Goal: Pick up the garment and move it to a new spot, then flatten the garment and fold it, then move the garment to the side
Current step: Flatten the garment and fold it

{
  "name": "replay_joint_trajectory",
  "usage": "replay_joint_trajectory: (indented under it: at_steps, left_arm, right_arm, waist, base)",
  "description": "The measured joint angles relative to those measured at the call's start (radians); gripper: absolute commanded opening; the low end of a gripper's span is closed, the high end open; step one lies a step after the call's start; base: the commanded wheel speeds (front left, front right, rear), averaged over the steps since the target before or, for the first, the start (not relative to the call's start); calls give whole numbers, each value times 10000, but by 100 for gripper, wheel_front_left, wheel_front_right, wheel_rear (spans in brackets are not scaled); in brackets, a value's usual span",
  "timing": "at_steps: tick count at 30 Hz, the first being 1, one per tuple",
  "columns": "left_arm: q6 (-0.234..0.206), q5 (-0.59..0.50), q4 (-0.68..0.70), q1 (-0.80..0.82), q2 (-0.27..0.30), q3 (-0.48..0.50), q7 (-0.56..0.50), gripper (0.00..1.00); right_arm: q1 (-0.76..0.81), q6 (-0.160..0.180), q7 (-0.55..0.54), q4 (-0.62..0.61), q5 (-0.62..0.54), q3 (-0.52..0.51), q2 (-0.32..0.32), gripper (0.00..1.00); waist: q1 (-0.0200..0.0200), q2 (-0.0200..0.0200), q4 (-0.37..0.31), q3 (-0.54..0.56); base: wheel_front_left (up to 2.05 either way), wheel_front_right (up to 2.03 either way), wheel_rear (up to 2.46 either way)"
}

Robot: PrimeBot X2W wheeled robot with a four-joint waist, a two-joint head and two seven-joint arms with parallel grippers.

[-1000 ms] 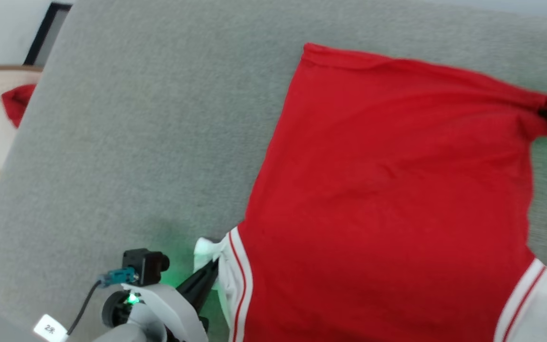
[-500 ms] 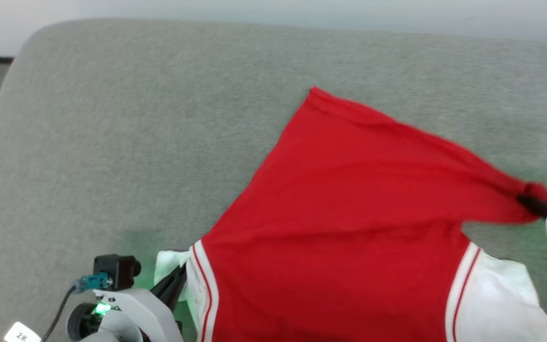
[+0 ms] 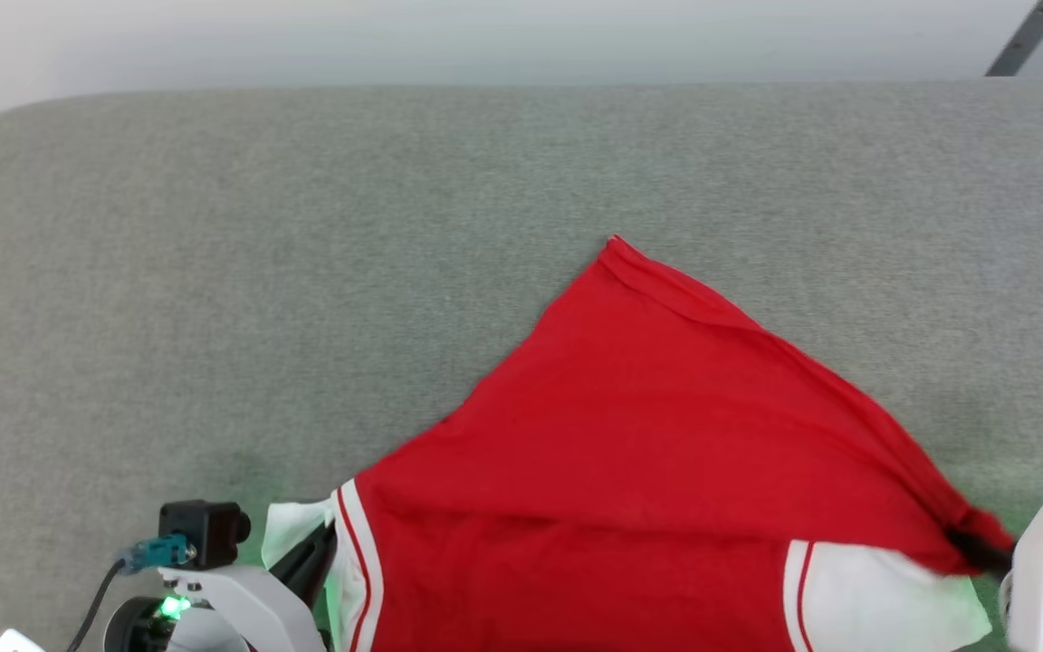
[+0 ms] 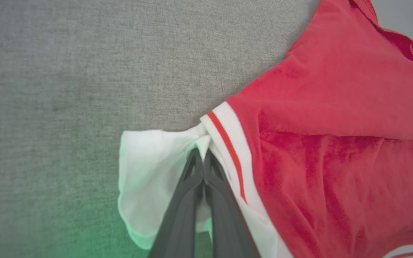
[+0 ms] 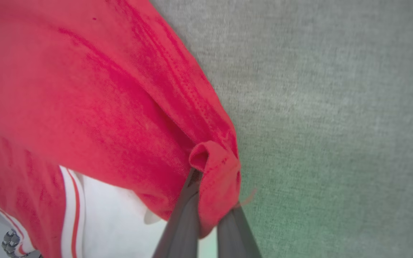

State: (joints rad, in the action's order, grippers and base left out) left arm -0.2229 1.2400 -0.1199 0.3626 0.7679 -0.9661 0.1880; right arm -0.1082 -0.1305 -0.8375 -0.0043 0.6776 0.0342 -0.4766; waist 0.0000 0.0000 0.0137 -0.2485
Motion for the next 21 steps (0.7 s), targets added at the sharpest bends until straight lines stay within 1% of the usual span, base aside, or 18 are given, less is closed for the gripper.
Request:
replay_joint_trajectory:
  at_steps: [4,7,12,13,15,17,18,21]
  left_arm:
    - [-33,0,44,-2,48,4,-25,0]
    - [-50,0,40,-4,67,6,-27,0]
    - [-15,0,-27,-2,65,4,-29,0]
    - [-12,0,-40,-1,59,4,-29,0]
    - [19,2,-79,1,48,2,-29,0]
    - [35,4,-111,3,36,2,-27,0]
    - [44,10,-128,3,31,4,-25,0]
    - [79,10,-167,3,10,6,-13,0]
  right_arm:
    - [582,0,341,-132,-230,-77,393,0]
    - [644,0,656,-33,-330,-23,629,0]
    - [533,-2,1035,295,-531,117,765,0]
    - [491,-4,1074,355,-573,163,771,11]
    - [410,-6,1170,451,-637,261,754,46]
    - [360,-6,1317,523,-669,309,740,97]
    - [359,-8,1363,539,-734,347,721,100]
    - [349,-8,1572,493,-765,364,671,100]
  waist:
    - [0,0,-196,22]
    - [0,0,-305,6]
    - [0,0,-427,1]
    - [0,0,-438,9]
    - [0,0,-450,24]
    - [0,0,-453,32]
    - [0,0,-456,37]
    - [0,0,-459,51]
  base:
    - [0,0,0]
    - [0,0,0]
    - [0,0,0]
    - [0,0,0]
    - [0,0,0]
    - [0,0,0]
    - [0,0,0]
    - [0,0,0]
